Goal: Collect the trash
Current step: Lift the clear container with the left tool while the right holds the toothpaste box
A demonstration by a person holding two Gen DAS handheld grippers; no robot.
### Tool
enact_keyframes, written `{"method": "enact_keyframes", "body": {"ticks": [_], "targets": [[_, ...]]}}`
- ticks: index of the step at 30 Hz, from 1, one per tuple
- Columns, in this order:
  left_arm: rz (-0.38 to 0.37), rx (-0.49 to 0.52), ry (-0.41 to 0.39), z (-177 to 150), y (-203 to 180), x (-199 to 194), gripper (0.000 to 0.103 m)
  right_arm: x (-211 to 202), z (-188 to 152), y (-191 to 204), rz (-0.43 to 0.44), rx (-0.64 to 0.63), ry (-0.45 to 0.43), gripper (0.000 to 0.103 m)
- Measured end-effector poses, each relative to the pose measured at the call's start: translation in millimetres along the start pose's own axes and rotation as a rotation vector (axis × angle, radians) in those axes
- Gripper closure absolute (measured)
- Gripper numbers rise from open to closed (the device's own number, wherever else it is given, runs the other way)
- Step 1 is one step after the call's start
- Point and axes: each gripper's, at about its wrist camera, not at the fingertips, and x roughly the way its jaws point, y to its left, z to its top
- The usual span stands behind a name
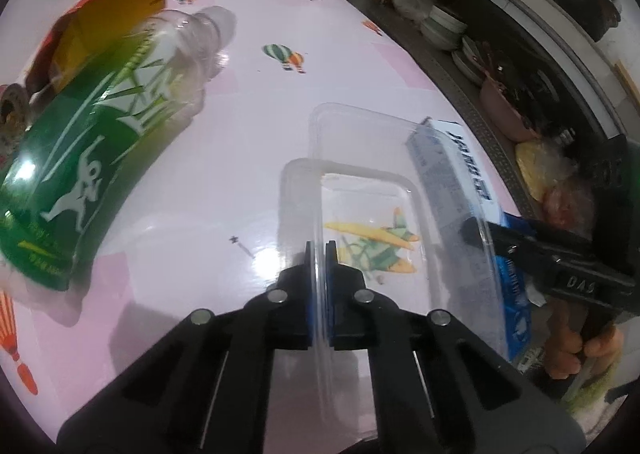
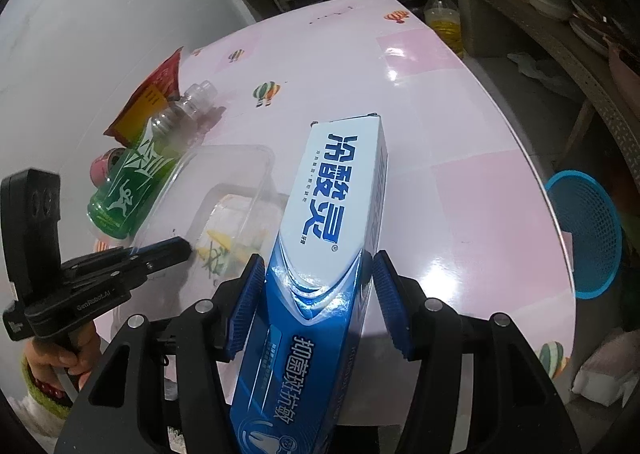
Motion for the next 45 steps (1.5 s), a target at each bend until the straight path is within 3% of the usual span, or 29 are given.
{"method": "enact_keyframes", "body": {"ticks": [10, 20, 22, 24, 45], "targets": [[0.115, 0.019, -0.075, -9, -8, -11, 0.100, -5, -5, -3, -0.055, 0.029, 0.001, 0.041], [0.141, 0.030, -0.108, -12, -13, -18, 0.100, 0, -14, 17, -0.136, -0.065, 0.004, 0.041], [0.146, 0.033, -0.113, -13, -14, -19, 0.100, 1, -15, 17, -0.162, -0.075, 0.000, 0.048], [0.149, 0.036, -0.118, -12, -14, -20, 0.100, 1, -15, 16, -0.161, -0.073, -0.002, 0.053], [0.176, 0.049, -0.166, -15, -21, -37, 0.101, -14, -13, 9, -0.117, -0.029, -0.043, 0.056]]}}
